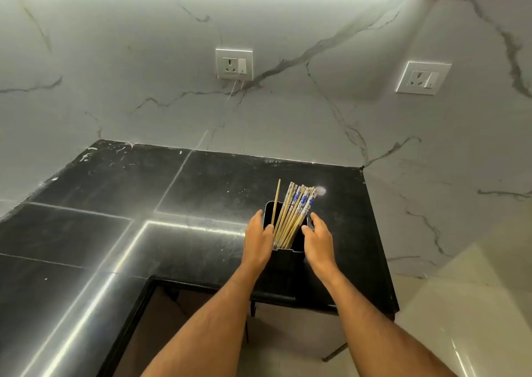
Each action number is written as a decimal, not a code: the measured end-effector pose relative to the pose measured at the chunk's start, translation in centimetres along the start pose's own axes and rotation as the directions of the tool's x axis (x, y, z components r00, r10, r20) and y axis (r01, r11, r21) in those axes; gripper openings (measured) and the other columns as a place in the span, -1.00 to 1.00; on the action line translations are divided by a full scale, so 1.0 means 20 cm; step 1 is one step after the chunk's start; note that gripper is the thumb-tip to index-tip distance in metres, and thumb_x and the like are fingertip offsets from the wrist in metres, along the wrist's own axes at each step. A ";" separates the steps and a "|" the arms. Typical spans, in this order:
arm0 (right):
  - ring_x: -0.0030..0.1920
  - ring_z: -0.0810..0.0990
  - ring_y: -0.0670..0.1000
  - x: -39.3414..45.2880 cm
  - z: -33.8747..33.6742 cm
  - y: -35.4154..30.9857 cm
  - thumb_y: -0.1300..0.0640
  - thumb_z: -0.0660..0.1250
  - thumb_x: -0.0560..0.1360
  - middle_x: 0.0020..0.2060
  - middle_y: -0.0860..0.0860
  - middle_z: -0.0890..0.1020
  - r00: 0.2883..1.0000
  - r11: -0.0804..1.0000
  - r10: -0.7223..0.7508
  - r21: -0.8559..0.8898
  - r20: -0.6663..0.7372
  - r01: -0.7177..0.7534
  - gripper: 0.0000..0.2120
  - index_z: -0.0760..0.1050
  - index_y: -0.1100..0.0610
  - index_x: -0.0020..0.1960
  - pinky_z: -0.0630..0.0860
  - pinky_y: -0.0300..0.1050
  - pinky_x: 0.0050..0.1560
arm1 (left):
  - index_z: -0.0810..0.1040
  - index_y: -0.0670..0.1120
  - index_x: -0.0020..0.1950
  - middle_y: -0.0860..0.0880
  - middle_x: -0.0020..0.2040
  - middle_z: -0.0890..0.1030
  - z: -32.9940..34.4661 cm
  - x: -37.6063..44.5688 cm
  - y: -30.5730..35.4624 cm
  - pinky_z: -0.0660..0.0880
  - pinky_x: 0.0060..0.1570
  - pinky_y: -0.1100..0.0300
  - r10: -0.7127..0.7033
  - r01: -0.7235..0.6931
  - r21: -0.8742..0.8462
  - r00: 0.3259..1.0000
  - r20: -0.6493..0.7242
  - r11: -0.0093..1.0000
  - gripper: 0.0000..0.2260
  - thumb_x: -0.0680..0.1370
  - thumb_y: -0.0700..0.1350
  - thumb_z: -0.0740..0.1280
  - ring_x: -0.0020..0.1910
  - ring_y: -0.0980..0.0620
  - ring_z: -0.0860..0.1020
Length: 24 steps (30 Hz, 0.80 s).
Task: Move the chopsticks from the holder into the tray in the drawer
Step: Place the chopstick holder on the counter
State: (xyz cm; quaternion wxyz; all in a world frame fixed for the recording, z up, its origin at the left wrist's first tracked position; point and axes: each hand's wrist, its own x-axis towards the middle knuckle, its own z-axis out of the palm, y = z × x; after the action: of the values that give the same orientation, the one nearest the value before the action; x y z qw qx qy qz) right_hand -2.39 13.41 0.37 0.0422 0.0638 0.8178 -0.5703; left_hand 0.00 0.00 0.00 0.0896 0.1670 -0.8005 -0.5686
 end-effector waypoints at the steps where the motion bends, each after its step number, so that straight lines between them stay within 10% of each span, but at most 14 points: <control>1: 0.51 0.30 0.02 0.00 0.01 0.01 0.14 0.18 0.64 0.50 0.04 0.38 1.000 1.000 0.002 0.014 -0.006 -0.002 -0.53 0.27 0.09 0.55 0.24 0.07 0.51 | 0.54 -0.08 0.25 -0.08 0.15 0.64 0.01 0.01 -0.01 0.55 0.22 -0.08 0.009 -0.009 -0.042 1.000 -0.005 0.999 -0.73 0.62 -0.26 0.17 0.15 0.01 0.60; 7: -0.05 0.52 -0.51 -0.04 0.06 0.03 0.22 0.14 0.62 -0.06 -0.27 0.61 1.000 0.998 -0.011 0.061 -0.010 0.012 -0.61 0.52 -0.27 -0.07 0.41 -0.39 -0.10 | 0.55 0.03 0.15 0.09 0.01 0.65 0.03 0.00 -0.07 0.51 -0.09 0.41 0.003 0.000 -0.113 1.000 0.024 0.994 -0.70 0.64 -0.29 0.14 -0.03 0.31 0.60; 24: 0.02 0.64 -0.24 -0.25 0.42 -0.13 0.31 0.06 0.62 -0.04 -0.17 0.69 0.983 0.976 -0.186 0.119 0.014 0.183 -0.55 0.58 -0.15 0.09 0.55 -0.39 -0.08 | 0.52 -0.10 0.20 -0.09 0.08 0.60 -0.32 -0.07 -0.18 0.57 0.09 0.15 0.023 -0.044 -0.151 0.990 -0.140 0.988 -0.70 0.64 -0.32 0.05 0.03 0.04 0.59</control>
State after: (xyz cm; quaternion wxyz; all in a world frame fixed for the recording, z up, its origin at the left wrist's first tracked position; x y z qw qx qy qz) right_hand 2.07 4.37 0.56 -0.0043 -0.0171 0.7848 -0.6195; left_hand 4.05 -6.19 -1.07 0.1670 0.1852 -0.7488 -0.6141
